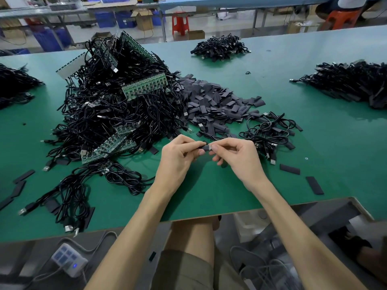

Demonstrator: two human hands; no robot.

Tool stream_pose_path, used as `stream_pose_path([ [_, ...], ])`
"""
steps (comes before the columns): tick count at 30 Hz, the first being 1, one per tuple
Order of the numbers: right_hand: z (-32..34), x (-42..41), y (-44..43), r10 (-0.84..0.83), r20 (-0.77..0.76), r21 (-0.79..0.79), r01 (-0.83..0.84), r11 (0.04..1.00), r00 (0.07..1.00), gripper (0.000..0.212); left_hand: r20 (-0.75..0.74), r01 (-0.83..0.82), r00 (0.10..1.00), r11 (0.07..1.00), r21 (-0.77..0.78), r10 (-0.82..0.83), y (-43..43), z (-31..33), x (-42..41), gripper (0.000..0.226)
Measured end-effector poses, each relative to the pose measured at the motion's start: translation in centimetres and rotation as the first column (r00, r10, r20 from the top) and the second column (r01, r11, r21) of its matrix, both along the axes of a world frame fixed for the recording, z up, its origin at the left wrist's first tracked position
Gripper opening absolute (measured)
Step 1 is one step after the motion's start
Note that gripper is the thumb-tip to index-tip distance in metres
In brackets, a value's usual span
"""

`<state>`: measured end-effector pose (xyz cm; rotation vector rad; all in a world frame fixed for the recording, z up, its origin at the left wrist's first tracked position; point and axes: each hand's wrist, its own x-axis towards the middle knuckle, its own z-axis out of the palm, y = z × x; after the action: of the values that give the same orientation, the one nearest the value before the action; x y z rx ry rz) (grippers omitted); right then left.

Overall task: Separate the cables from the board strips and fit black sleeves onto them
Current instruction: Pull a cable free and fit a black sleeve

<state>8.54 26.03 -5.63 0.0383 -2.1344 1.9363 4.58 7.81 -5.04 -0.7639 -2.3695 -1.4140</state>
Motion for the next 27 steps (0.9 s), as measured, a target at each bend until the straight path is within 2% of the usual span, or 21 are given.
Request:
stream_pose_path([
  [11,0.13,0.11,0.03,0.025,-0.01,-0.069,-0.025,0.997,1.0,0.004,0.007,0.022,1.0,0.999,0.038,-0.022,-0.13,0.08,0.16,0.019],
  [27,0.35,0.08,-0.08,0.021,0.007,-0.031,-0.02,0.999,1.0,0.009,0.038,0.028,0.999,0.995,0.093,-0.032,-0.18,-0.46,-0.39,0.021],
])
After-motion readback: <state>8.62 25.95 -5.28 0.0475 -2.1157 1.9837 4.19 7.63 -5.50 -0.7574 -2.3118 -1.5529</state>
